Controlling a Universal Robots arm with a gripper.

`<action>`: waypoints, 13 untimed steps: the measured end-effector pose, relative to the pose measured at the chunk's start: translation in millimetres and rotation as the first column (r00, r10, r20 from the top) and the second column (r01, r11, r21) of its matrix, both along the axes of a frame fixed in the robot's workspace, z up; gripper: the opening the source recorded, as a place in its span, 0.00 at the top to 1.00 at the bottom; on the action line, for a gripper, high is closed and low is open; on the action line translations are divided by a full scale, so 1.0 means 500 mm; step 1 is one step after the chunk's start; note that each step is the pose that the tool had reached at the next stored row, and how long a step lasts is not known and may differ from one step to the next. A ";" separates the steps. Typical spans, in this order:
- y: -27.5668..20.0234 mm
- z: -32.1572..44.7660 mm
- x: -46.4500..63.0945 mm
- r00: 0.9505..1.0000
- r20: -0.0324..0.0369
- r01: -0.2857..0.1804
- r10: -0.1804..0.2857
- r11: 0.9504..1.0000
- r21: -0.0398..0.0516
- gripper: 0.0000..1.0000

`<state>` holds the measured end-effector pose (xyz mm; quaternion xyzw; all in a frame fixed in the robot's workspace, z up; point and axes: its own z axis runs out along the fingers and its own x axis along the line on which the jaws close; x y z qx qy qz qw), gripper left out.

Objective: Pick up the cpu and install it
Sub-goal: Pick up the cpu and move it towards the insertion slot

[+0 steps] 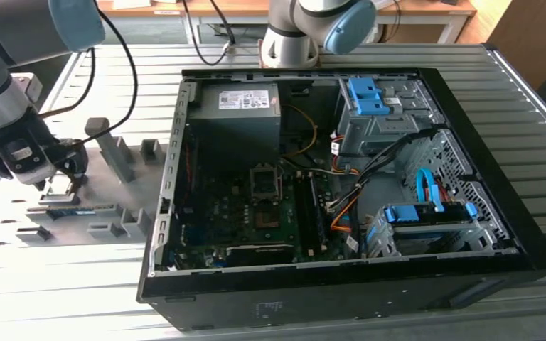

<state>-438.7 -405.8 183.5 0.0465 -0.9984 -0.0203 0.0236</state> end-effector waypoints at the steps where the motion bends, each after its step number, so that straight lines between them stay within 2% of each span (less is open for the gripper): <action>1: 0.0000 0.004 0.000 1.000 0.000 0.000 0.000 1.000 0.000 0.36; 3: -0.0007 0.010 -0.001 1.000 -0.001 0.000 0.000 1.000 -0.001 0.36; 6: -0.0009 0.010 0.000 1.000 -0.001 0.000 0.000 1.000 -0.004 0.36; 7: -0.0009 0.010 -0.001 1.000 -0.002 0.000 0.000 1.000 -0.009 0.36; 10: -0.0010 0.009 -0.001 1.000 -0.001 0.006 -0.006 0.999 -0.037 0.36; 11: -0.0011 0.009 -0.001 1.000 -0.001 0.008 -0.008 0.999 -0.042 0.36; 13: -0.0012 0.008 -0.001 1.000 -0.001 0.011 -0.011 0.999 -0.043 0.36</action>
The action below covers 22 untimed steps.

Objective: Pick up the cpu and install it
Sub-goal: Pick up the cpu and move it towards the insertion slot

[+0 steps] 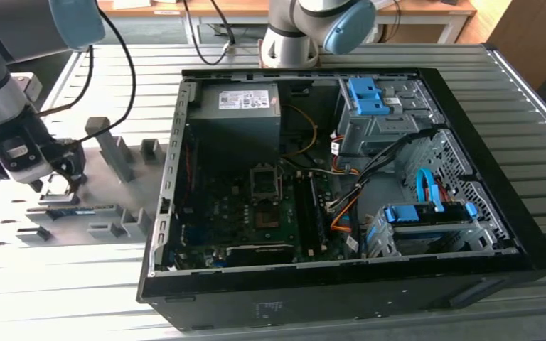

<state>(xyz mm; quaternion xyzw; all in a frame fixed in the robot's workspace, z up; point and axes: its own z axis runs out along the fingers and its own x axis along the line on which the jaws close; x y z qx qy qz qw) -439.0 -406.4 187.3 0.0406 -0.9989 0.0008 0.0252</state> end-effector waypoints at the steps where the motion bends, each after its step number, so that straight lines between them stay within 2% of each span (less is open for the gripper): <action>1: 0.0001 -0.001 0.000 1.000 0.000 0.003 -0.003 1.000 0.000 0.36; 5: 0.0002 -0.004 0.000 1.000 0.000 0.023 -0.023 1.000 0.000 0.36; 15: 0.0001 -0.018 0.000 1.000 0.000 0.023 -0.023 1.000 0.002 0.36; 16: 0.0000 -0.018 0.000 1.000 0.000 0.023 -0.023 1.000 0.005 0.36; 17: 0.0000 -0.018 0.000 1.000 0.000 0.023 -0.023 1.000 0.012 0.36; 19: 0.0001 -0.018 0.000 1.000 -0.001 0.024 -0.024 0.999 0.031 0.36; 22: 0.0002 -0.018 0.000 1.000 -0.001 0.025 -0.025 0.999 0.034 0.36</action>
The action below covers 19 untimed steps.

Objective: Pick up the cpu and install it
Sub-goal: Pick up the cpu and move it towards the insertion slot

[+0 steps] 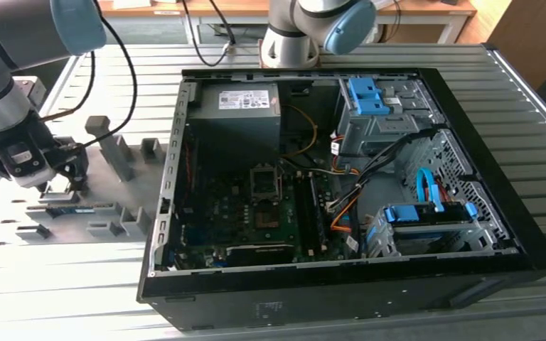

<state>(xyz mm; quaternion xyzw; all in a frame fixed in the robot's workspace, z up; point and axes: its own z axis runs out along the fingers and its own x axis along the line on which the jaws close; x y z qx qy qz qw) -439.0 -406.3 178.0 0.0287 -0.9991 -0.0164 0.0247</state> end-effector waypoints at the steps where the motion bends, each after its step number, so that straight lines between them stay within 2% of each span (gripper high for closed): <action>1: -0.0001 0.000 0.000 1.000 0.000 0.000 0.000 1.000 0.000 0.36; 10: -0.0007 0.000 -0.002 1.000 0.001 0.000 0.000 1.000 -0.004 0.36; 19: -0.0006 0.000 -0.002 1.000 0.001 0.000 0.000 1.000 -0.004 0.37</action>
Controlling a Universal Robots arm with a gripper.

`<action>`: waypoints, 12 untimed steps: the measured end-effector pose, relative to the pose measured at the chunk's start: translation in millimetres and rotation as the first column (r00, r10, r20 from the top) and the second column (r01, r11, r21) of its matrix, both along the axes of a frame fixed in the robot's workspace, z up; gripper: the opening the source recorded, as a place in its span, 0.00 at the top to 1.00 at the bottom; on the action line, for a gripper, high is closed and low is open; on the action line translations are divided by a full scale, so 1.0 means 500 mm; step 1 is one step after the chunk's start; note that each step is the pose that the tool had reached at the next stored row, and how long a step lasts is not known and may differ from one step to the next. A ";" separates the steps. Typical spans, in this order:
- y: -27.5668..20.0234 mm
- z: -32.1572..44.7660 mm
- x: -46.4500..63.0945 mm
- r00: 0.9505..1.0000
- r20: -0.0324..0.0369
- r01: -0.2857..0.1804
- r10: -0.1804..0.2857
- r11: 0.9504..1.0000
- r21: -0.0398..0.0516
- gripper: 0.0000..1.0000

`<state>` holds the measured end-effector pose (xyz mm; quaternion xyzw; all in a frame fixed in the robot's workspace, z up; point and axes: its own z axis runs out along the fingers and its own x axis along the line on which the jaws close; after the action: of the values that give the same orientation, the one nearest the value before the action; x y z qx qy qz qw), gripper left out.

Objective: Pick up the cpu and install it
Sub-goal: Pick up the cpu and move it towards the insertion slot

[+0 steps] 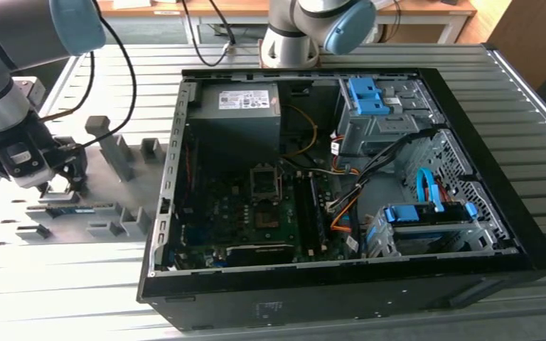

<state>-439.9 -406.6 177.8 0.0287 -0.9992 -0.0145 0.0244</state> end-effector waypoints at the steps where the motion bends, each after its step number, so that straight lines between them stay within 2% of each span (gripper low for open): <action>1: 0.0000 0.000 0.000 1.000 0.000 0.000 0.000 1.000 0.000 0.44; 2: 0.0000 0.000 0.000 1.000 0.000 0.000 0.000 1.000 0.000 0.44; 4: 0.0000 0.000 0.000 1.000 0.000 0.000 0.000 1.000 0.000 0.53; 12: -0.0001 0.000 0.001 1.000 0.000 0.000 0.000 1.000 0.000 0.53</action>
<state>-439.3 -406.6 177.9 0.0287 -0.9992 -0.0144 0.0244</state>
